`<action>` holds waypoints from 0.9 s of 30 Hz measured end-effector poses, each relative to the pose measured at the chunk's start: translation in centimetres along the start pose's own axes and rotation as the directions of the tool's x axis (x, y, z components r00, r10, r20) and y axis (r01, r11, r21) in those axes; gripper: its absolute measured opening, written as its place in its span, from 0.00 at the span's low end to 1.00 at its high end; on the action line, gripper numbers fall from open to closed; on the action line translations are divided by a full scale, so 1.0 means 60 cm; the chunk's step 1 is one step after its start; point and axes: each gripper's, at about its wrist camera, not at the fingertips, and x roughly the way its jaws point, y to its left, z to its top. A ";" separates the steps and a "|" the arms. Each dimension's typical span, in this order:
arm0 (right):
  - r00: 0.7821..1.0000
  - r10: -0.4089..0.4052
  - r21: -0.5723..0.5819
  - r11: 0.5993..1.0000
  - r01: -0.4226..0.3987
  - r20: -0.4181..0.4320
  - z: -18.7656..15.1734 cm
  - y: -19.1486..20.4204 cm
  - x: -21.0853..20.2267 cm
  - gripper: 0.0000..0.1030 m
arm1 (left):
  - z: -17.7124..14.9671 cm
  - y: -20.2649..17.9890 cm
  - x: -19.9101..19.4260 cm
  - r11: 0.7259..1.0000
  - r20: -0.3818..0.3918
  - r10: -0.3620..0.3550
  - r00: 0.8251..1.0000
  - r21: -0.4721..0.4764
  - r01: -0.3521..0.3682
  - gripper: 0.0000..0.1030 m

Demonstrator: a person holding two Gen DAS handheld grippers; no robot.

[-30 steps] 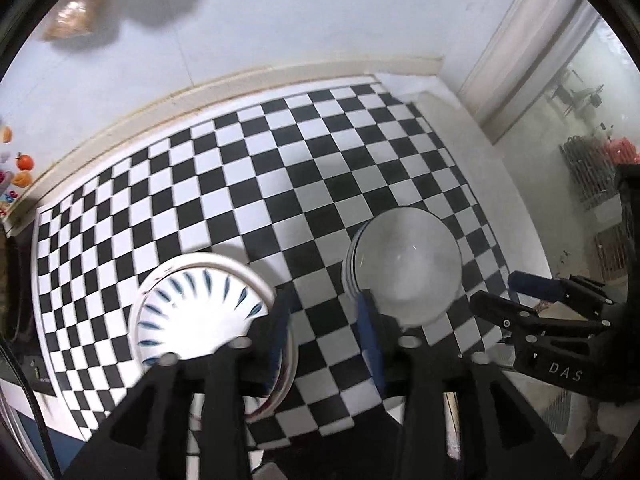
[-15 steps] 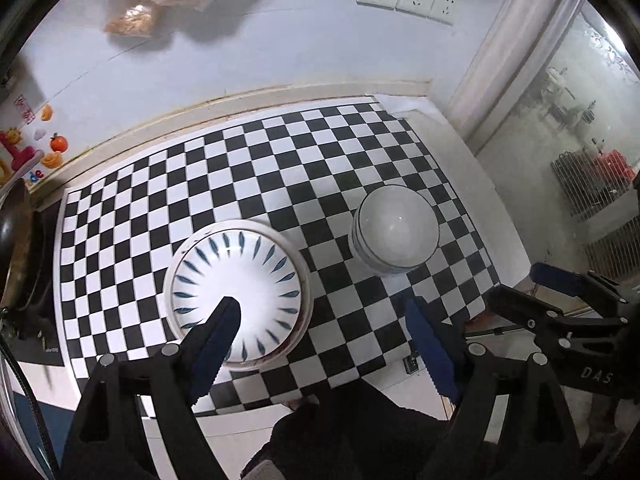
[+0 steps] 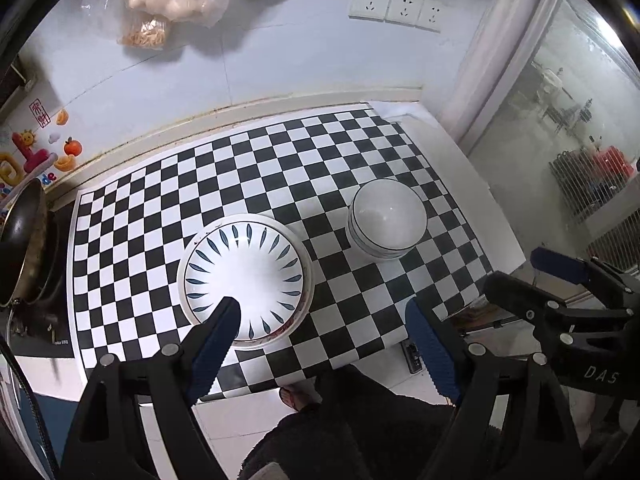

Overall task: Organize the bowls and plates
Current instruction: 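Open both grippers and lift them away from the bowl stack, then grasp the rim of the stacked bowls with both grippers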

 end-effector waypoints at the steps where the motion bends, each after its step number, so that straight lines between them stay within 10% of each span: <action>1: 1.000 0.003 0.001 1.000 -0.003 0.002 0.001 0.000 -0.002 0.83 | 0.000 -0.002 -0.002 1.000 0.004 0.004 1.000 0.000 -0.004 0.82; 15: 0.999 0.030 0.023 0.999 -0.031 0.009 0.028 -0.025 0.016 0.83 | 0.044 -0.008 0.036 1.000 -0.022 0.005 1.000 -0.010 -0.005 0.82; 27: 0.984 0.147 0.215 0.969 -0.122 -0.103 0.093 -0.164 0.220 0.83 | 0.156 0.027 0.273 0.990 -0.215 -0.100 0.971 -0.121 0.075 0.82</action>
